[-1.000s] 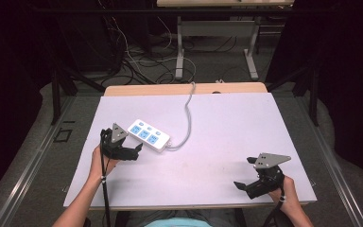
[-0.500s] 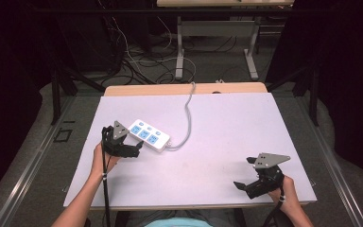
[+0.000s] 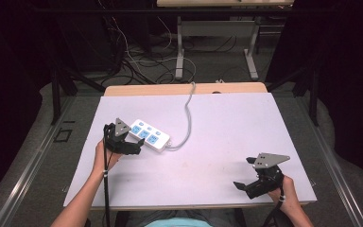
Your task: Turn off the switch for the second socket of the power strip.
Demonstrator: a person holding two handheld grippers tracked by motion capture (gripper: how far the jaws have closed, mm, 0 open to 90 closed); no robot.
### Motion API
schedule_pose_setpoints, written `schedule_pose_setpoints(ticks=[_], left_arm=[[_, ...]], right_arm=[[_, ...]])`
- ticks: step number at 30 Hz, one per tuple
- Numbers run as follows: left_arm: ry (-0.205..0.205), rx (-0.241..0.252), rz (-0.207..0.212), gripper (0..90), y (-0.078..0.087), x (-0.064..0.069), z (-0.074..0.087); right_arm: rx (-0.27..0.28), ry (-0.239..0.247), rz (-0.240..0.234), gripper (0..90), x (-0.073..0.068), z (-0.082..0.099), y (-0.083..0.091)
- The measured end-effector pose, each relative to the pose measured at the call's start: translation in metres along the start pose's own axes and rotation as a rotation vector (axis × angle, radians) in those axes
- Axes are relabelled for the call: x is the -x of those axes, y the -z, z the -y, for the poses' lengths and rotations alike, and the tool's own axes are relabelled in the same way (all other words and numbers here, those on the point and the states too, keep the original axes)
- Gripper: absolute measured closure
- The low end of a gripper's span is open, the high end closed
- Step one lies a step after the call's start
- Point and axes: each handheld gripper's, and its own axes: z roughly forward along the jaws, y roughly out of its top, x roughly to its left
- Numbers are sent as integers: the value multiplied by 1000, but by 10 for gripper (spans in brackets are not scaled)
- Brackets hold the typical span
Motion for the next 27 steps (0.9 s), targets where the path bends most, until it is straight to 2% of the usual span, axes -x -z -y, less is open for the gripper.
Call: schedule_pose_setpoints(ticks=[6,8,14,15,22,24,27], left_arm=[[-9,-8,0,8,-6,-3,-4],[6,-3,5,8,-9,-3,-4],[-10,-8,-2,8,-14,-6,-8],[11,-10,14,8,-15,-6,-8],[13,-14,15,6,-21,-8,-11],[13,-12,11,4,-23,-8,-12],[18,-21,12,0,-25,-8,-13]], right_arm=[[7,-5,1,11,0,0,-1],[5,-4,1,11,0,0,-1],[8,-1,12,12,-1,0,-2],[3,-1,12,12,0,0,-1],[-5,1,11,12,-1,0,-1],[9,-6,16,12,-1,0,-2],[-5,1,10,12,-1,0,-1]])
